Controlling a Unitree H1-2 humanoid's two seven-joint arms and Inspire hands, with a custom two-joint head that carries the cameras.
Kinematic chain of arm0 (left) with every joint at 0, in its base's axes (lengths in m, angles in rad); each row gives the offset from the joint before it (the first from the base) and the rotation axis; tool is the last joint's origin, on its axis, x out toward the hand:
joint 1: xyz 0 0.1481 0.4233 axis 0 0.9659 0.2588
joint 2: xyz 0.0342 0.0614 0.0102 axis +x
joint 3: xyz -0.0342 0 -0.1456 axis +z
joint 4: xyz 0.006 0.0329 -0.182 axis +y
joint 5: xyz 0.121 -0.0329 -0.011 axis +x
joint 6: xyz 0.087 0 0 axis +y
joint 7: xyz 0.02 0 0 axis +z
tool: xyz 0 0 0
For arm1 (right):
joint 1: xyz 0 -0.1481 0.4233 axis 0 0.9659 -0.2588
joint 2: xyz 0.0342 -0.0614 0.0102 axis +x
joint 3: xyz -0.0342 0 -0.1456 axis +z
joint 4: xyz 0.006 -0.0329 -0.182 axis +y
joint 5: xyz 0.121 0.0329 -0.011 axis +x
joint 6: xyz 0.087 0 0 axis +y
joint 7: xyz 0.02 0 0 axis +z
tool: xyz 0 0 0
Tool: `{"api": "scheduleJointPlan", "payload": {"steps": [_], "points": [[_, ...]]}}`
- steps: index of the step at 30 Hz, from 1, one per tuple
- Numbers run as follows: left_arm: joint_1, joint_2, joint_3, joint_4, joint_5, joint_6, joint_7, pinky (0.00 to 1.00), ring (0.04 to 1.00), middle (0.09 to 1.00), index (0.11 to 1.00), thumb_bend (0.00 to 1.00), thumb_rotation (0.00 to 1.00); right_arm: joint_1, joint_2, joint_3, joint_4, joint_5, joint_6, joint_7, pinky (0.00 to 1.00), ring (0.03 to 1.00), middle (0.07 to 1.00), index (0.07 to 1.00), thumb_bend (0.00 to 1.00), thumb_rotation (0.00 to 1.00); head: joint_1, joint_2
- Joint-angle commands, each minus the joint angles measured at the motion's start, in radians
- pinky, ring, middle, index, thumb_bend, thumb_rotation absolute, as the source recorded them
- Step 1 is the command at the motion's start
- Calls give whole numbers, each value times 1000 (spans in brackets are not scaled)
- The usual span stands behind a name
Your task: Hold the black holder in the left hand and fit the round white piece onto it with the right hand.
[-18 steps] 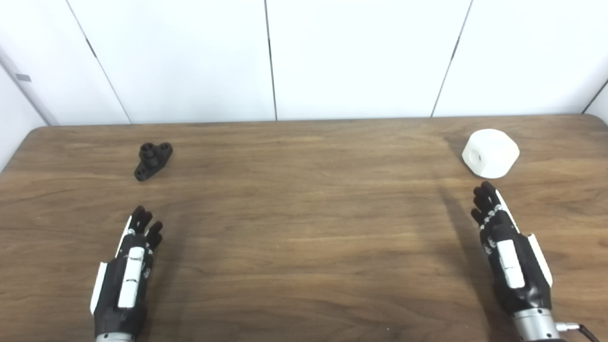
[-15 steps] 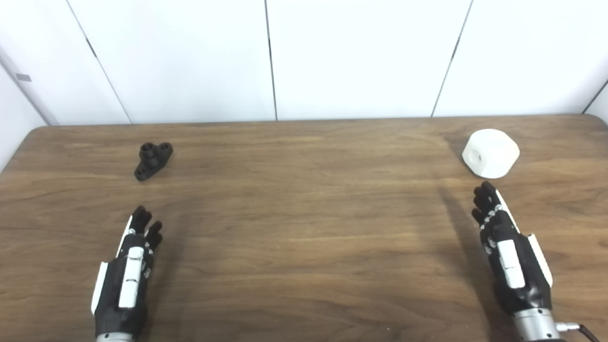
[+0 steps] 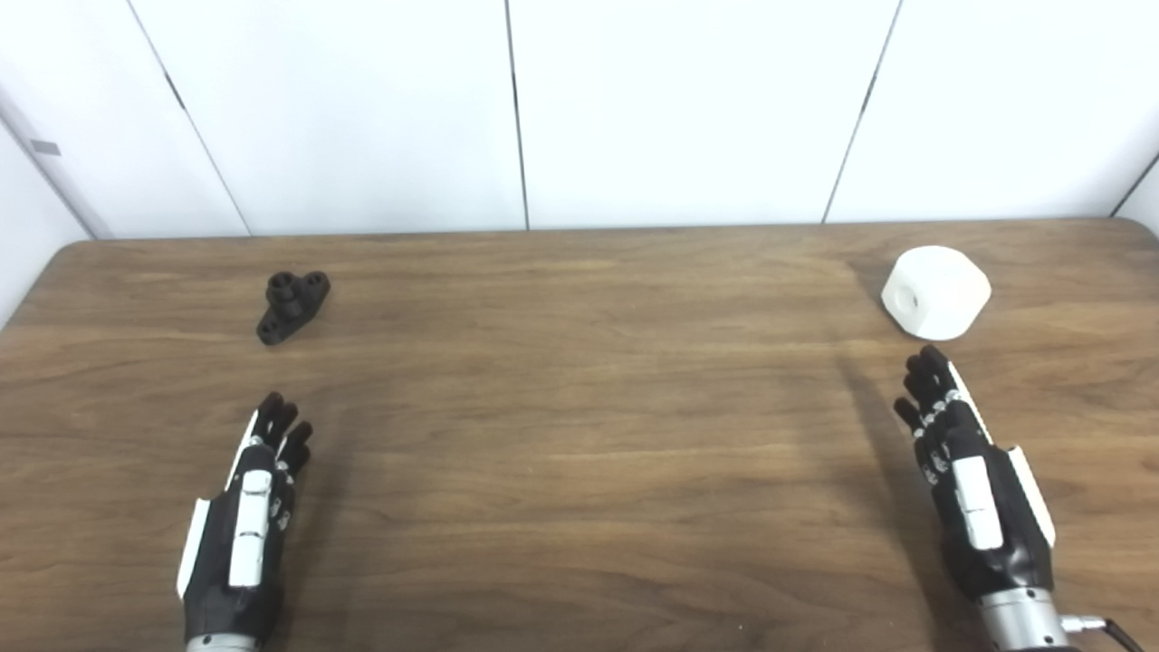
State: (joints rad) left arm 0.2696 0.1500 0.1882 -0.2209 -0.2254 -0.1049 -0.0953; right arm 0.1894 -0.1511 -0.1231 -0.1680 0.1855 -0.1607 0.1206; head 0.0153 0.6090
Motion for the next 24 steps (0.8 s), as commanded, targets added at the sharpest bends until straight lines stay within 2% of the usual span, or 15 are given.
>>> {"api": "scheduleJointPlan", "payload": {"steps": [1, 6, 8, 11, 17, 24], "points": [[2, 12, -4, -14, 14, -11, -5, 986, 960, 982, 1000, 515, 871, 39, 28, 16, 34, 7, -7, 1, 995, 998, 972, 968, 603, 898, 4, -2], [3, 17, -16, -9, 41, -22, -10, 993, 972, 998, 1000, 514, 896, 34, 21, 12, 48, 25, -15, 13, 986, 1000, 980, 971, 585, 901, 40, -22], [3, 13, -20, -1, 46, -31, -8, 992, 969, 996, 1000, 522, 887, 32, 14, 9, 61, 42, -17, 22, 996, 1000, 984, 971, 607, 891, 62, -33], [7, 11, -34, 7, 58, -40, -12, 998, 985, 999, 1000, 535, 878, 31, 2, 4, 89, 49, -44, 34, 1000, 1000, 985, 970, 613, 893, 116, -65], [8, -1, -50, 32, 112, -70, 2, 958, 991, 1000, 1000, 606, 864, 24, -10, -2, 144, 57, -89, 55, 1000, 1000, 994, 981, 591, 921, 176, -118], [-8, -21, -62, 73, 144, -101, 13, 916, 963, 978, 997, 610, 810, 7, -25, -2, 199, 80, -112, 77, 1000, 1000, 1000, 1000, 555, 966, 269, -193]]}}
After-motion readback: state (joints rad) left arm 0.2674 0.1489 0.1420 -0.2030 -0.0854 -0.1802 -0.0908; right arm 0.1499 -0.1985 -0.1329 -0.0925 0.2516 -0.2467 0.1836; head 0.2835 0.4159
